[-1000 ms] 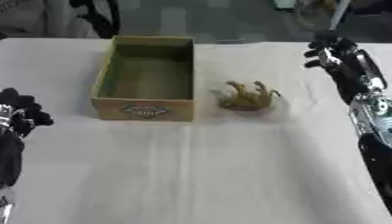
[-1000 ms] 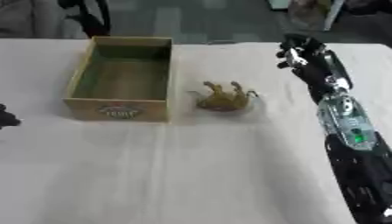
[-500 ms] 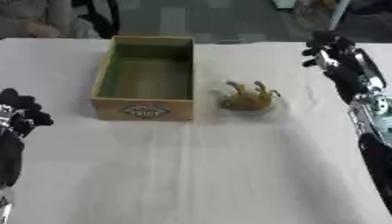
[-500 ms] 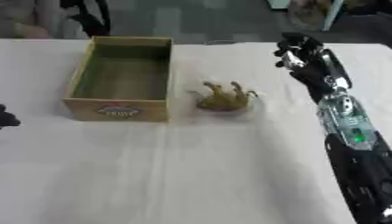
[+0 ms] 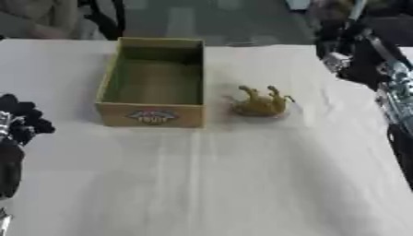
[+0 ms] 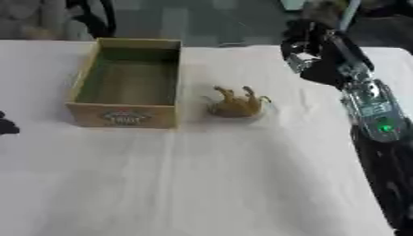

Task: Pick up objects on the table and place them in the box.

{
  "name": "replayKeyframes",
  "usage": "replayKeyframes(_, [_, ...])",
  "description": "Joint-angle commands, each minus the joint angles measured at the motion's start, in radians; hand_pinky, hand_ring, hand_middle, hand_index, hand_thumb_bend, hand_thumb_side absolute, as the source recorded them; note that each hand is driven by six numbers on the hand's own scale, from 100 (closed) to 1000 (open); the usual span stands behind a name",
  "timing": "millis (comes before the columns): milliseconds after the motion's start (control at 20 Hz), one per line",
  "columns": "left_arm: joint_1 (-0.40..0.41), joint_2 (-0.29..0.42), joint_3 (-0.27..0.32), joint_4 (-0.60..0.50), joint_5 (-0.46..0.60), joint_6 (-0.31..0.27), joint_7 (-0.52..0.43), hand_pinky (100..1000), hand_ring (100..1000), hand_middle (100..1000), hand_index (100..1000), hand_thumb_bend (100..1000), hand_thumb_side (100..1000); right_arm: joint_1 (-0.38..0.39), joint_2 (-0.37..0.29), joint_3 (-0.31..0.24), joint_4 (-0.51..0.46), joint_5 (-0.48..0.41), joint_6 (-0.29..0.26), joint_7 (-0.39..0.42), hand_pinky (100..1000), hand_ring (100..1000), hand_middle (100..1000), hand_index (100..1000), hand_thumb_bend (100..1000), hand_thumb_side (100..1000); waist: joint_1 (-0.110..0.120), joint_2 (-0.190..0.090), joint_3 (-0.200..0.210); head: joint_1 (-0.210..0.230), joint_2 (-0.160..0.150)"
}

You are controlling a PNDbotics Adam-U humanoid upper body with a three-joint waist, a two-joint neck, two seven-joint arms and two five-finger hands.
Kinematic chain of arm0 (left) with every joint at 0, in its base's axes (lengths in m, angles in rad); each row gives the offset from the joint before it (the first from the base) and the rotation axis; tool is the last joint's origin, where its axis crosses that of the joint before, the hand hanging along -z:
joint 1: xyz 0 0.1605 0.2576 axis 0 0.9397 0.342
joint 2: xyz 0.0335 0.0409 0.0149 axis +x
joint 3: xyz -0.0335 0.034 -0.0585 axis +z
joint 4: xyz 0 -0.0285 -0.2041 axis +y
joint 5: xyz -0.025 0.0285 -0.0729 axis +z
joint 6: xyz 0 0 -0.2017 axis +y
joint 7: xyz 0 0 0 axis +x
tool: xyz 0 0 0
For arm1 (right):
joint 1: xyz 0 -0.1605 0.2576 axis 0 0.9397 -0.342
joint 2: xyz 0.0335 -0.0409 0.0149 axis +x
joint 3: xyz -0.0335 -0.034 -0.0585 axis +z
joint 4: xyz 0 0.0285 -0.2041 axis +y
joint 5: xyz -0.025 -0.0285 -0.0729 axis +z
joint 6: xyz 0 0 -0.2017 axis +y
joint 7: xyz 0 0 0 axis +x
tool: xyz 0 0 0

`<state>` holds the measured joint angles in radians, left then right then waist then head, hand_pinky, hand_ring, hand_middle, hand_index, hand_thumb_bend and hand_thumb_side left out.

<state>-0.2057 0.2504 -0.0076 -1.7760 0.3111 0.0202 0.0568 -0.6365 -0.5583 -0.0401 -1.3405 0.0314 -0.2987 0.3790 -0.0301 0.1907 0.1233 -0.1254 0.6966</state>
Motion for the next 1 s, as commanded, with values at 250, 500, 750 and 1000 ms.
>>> replayKeyframes(250, [-0.004, 0.018, -0.002, -0.008, -0.004, -0.002, -0.006, 558, 510, 502, 605, 256, 590, -0.114, -0.087, 0.083, 0.071, 0.173, -0.081, 0.092, 695, 791, 756, 851, 334, 247, -0.003, -0.022, 0.002, -0.004, 0.013])
replayKeyframes(500, [-0.004, 0.019, -0.004, -0.009, -0.004, -0.001, -0.009, 558, 510, 502, 605, 252, 588, -0.175, -0.045, 0.120, 0.158, 0.324, -0.118, 0.118, 739, 842, 795, 863, 405, 283, 0.002, -0.028, 0.007, -0.008, 0.016])
replayKeyframes(750, [-0.003, 0.018, -0.006, -0.009, -0.002, 0.000, -0.011, 558, 510, 501, 605, 252, 588, -0.223, 0.015, 0.141, 0.244, 0.497, -0.160, 0.119, 773, 875, 818, 873, 445, 322, 0.006, -0.032, 0.010, -0.014, 0.019])
replayKeyframes(1000, [-0.002, 0.017, -0.008, -0.008, -0.001, 0.001, -0.013, 558, 510, 501, 605, 251, 588, -0.251, 0.069, 0.145, 0.330, 0.620, -0.184, 0.107, 773, 871, 814, 873, 448, 360, 0.009, -0.034, 0.013, -0.017, 0.021])
